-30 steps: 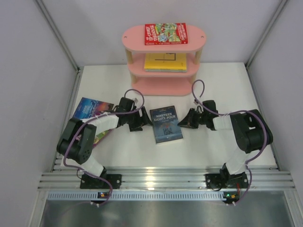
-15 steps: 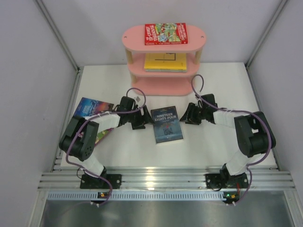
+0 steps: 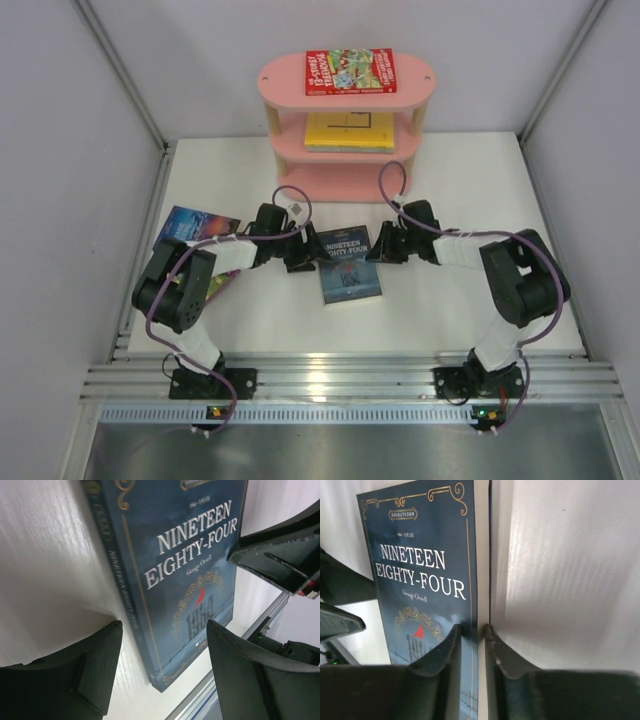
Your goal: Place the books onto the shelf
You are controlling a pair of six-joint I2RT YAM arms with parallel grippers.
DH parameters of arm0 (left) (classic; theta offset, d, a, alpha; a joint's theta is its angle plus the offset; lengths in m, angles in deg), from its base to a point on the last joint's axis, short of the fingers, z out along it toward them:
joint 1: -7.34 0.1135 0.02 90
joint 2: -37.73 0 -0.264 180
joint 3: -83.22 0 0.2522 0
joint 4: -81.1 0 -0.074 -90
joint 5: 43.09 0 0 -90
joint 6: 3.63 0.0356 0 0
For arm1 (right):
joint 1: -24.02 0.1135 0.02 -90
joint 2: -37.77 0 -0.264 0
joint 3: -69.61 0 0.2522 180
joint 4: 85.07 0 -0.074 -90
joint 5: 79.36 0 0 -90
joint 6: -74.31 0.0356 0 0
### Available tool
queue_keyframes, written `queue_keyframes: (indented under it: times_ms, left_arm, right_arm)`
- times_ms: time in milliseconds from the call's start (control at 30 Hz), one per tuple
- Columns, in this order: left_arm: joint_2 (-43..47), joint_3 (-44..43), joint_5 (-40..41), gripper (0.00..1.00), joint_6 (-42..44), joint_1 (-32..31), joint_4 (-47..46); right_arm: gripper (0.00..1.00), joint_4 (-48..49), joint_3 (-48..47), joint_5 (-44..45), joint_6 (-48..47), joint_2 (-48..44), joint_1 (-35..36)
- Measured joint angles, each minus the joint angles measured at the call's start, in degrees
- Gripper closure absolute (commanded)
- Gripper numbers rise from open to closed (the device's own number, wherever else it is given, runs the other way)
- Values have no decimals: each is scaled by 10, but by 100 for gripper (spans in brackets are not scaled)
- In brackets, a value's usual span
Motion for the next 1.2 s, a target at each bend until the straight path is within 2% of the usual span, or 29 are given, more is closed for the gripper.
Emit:
queue_keyframes:
  times_ms: [100,333,633,867,1033,1200]
  left_arm:
    - [0,5,-9,27,-4,-2,-3]
    - [29,10,25,22,0,-1,39]
    - [38,12,60,23,-3,-2,61]
    - [10,48,-20,27,-36,5,-68]
    - [6,112,-61,32,-88,7,-200]
    - [5,145,-91,36,-136,-1,-257]
  right_arm:
    - [100,38,11,-24,23,12,-2]
    - [100,168,50,-106,72,50,-26]
    - [100,263,75,-188,105,92,-62]
    - [100,283,75,-214,110,105,-69]
    - [100,292,74,-233,115,116,-75]
    - [100,280,61,-245,112,121,-76]
